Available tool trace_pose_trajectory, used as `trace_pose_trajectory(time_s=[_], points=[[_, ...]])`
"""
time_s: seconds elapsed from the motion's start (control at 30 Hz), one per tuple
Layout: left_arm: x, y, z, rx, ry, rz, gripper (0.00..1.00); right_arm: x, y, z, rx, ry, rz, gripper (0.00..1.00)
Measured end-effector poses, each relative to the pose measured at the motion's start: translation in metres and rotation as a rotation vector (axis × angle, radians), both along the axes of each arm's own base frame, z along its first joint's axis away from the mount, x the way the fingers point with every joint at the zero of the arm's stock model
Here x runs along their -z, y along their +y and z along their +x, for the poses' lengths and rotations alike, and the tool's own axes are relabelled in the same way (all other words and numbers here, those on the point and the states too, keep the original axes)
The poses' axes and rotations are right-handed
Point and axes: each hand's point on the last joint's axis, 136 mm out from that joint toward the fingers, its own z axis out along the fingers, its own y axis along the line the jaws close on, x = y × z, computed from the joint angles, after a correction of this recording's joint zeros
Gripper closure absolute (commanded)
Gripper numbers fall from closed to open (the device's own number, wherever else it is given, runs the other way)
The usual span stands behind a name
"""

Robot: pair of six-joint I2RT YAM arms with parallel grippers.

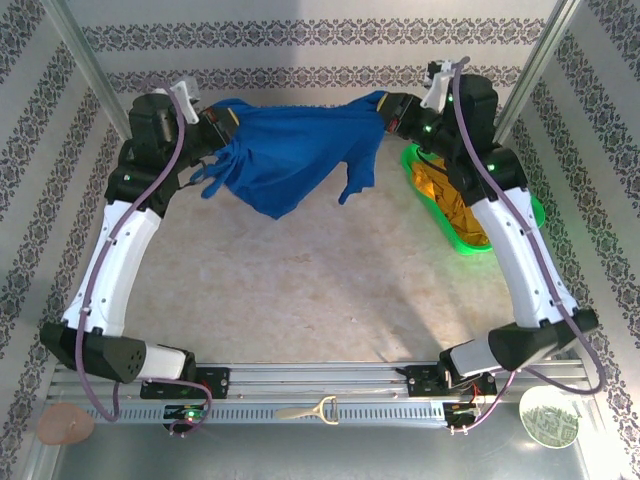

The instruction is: Fold the inside-out t-shirt

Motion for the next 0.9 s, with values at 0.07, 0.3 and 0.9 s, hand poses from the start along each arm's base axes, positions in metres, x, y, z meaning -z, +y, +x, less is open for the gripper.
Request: trace_pose_trajectory(time_s=[0.07,0.3,0.9], points=[[0.004,0.001,-0.008,-0.005,0.008,-0.021,0.93,0.000,0.002,-0.012,-0.010,-0.001,0.012,1.00],[0.024,0.003,-0.004,-0.026,0.040,-0.035,0.86,0.024,0.009,-0.006,0.007,0.029,0.023,1.00],[0.181,0.017,0.095,-0.047,0.453,0.093,0.18,0.270,-0.029,0.130,0.327,0.482,-0.221,1.00]])
